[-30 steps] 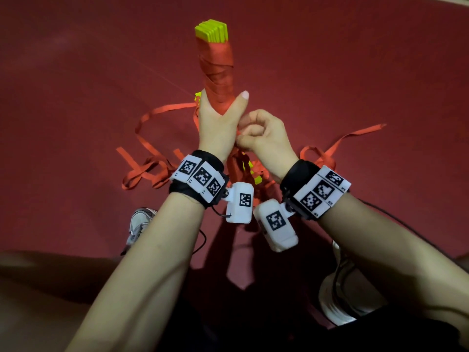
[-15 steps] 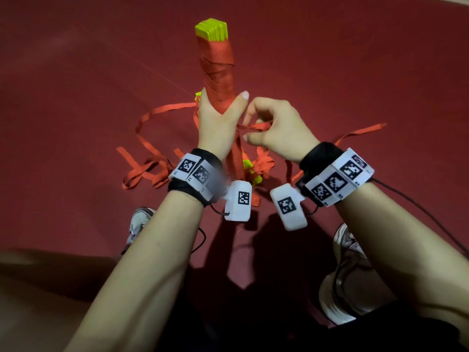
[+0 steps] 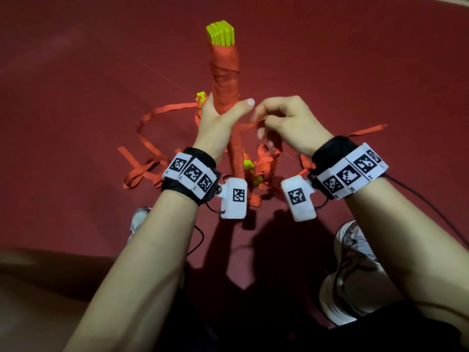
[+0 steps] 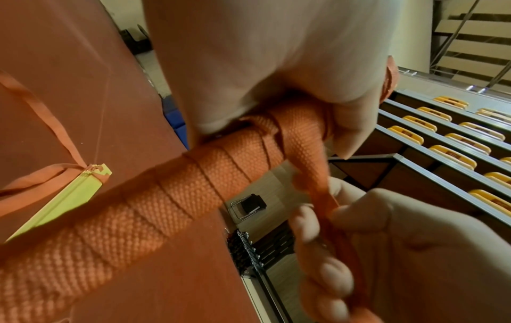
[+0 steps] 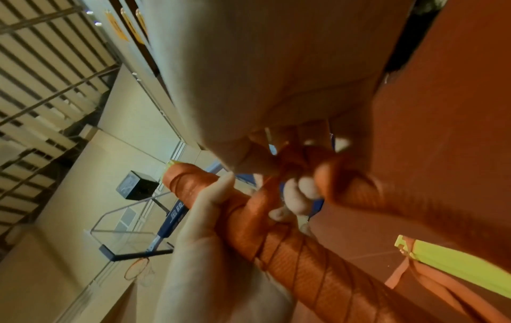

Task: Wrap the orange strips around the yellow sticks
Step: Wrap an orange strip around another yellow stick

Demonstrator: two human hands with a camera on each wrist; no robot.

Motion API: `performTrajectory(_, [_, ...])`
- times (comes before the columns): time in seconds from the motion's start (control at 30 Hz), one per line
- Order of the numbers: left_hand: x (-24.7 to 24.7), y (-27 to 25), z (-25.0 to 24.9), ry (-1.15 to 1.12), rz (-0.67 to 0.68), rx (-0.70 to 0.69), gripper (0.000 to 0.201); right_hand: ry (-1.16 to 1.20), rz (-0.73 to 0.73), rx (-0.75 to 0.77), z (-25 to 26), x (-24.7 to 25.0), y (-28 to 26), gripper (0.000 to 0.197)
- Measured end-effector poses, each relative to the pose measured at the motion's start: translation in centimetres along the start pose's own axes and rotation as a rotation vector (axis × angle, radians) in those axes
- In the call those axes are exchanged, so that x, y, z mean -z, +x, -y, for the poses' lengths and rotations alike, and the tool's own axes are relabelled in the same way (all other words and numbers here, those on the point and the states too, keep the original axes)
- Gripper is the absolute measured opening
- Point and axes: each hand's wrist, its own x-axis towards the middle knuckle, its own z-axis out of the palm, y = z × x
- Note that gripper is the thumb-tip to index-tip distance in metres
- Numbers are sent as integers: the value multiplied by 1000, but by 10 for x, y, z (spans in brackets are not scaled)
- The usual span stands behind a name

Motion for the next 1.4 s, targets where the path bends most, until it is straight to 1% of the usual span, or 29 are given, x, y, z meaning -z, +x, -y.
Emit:
performTrajectory(0.1, [-1, -1, -2, 15, 41, 3, 32, -28, -139, -6, -2, 1, 1, 21])
performTrajectory(0.17, [-2, -2, -4, 2, 67, 7, 37, -65, -172, -61, -6, 4, 2, 14])
performTrajectory(0.2, [-2, -3, -5, -12, 78, 11, 40, -113, -145, -108, -10, 6, 4, 13])
performTrajectory(0.27, [-1, -5, -7, -48, 103, 18, 41, -167, -24, -223, -15, 10, 4, 14])
performTrajectory(0.33, [0, -7, -8, -78, 138, 21, 40, -116, 89, -325, -17, 13, 4, 15])
performTrajectory(0.4, [1, -8, -7, -99, 188, 28, 39, -30, 122, -388, -15, 14, 5, 15])
performTrajectory(0.47, [-1, -9, -6, -99, 244, 40, 39, -57, 131, -409, -14, 14, 6, 17])
performTrajectory(0.57, [-7, -12, -6, -107, 293, 56, 39, -179, 206, -337, -17, 7, 4, 22])
performTrajectory(0.63, [-7, -12, -6, -122, 292, 60, 38, -148, 237, -324, -21, 1, 2, 30])
performTrajectory(0.7, [-4, -11, -7, -140, 266, 62, 38, -136, 235, -240, -25, -3, 2, 36])
performTrajectory(0.73, [-2, -10, -8, -154, 243, 65, 38, -146, 222, -176, -25, -3, 2, 35])
performTrajectory(0.8, [2, -8, -9, -186, 196, 75, 40, -139, 183, -46, -19, -2, 0, 28])
performTrajectory(0.87, [7, -6, -9, -203, 179, 84, 41, -35, 162, 35, -12, 2, -5, 11])
performTrajectory(0.9, [8, -5, -10, -200, 181, 83, 41, 17, 162, 59, -9, 4, -6, 11])
performTrajectory(0.93, [9, -5, -10, -194, 183, 78, 40, 44, 169, 84, -7, 5, -7, 16])
performTrajectory(1.0, [10, -5, -11, -188, 178, 79, 39, 1, 183, 129, -9, 4, -5, 18])
performTrajectory(1.1, [9, -6, -12, -179, 182, 81, 36, -92, 177, 145, -13, 2, -1, 8])
performTrajectory(1.23, [7, -6, -12, -145, 187, 70, 36, -165, 95, 133, -13, 3, 2, 11])
performTrajectory(1.3, [6, -5, -12, -118, 158, 69, 39, -191, 38, 122, -11, 3, 3, 17])
performTrajectory(1.4, [3, -7, -11, -105, 139, 92, 45, -281, -56, 164, -8, -2, 2, 21])
